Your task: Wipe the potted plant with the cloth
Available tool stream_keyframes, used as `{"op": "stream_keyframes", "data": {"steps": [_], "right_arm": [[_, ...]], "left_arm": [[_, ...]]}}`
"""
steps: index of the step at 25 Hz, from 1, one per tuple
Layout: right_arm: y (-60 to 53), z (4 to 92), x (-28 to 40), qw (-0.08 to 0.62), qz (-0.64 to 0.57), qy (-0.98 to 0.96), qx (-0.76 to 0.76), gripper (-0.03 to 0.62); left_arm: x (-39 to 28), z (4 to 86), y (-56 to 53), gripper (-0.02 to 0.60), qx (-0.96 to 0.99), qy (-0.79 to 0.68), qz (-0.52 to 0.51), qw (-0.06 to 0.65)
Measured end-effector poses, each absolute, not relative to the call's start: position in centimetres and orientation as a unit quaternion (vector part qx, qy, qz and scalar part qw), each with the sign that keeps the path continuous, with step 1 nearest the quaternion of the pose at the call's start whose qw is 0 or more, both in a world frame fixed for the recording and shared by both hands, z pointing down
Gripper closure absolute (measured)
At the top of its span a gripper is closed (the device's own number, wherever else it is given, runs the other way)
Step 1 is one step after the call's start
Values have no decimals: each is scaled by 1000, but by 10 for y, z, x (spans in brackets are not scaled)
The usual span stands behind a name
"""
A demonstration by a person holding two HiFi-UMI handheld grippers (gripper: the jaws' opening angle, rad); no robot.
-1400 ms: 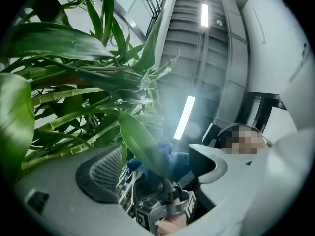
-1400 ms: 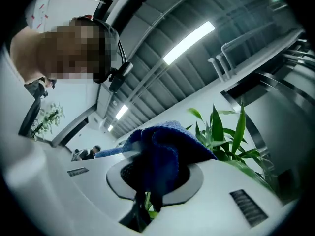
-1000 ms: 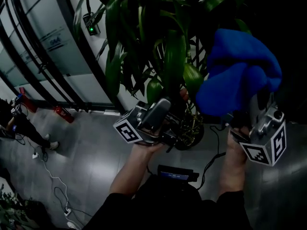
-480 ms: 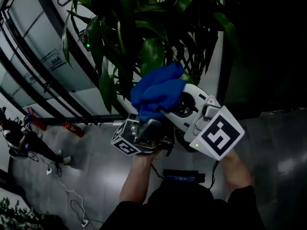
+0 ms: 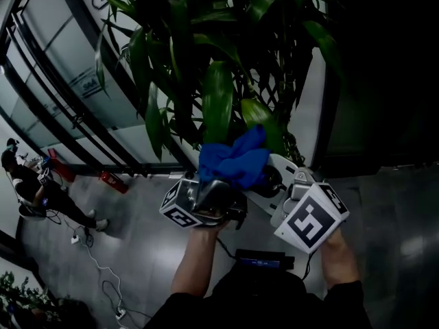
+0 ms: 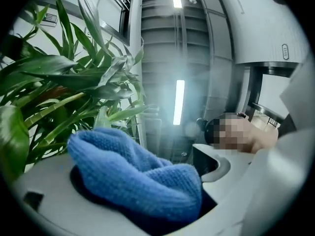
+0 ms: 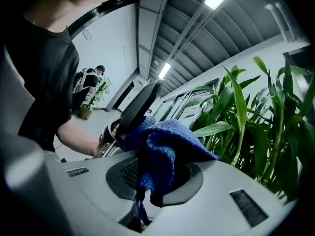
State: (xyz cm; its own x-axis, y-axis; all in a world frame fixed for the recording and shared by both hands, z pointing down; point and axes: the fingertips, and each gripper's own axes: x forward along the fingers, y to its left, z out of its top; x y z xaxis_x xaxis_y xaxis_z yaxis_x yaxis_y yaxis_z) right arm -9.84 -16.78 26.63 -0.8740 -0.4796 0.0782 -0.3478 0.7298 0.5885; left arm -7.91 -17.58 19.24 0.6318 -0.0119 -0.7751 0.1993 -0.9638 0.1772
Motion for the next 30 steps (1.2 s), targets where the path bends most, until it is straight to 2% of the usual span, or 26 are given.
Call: {"op": "stream_keyframes", "data": {"steps": [5, 10, 19, 26, 30], "right_arm": [[-155, 280, -75, 86, -241, -943, 212, 522], [-146, 277, -46, -47, -126, -965, 225, 522], [-141, 281, -24, -197, -22, -943, 266, 522], [-83, 302, -50, -262, 74, -913, 304, 522], [-47, 309, -70, -253, 94, -902, 337, 522]], "left_arm": [[-77, 202, -171, 106, 895, 43, -422, 140], [-78, 226, -162, 106, 896, 32, -411, 167], [-101, 255, -144, 106, 888, 43, -407, 210], [-140, 277, -79, 107, 892, 50, -379, 241], [-169, 279, -46, 110, 880, 70, -394, 256]]}}
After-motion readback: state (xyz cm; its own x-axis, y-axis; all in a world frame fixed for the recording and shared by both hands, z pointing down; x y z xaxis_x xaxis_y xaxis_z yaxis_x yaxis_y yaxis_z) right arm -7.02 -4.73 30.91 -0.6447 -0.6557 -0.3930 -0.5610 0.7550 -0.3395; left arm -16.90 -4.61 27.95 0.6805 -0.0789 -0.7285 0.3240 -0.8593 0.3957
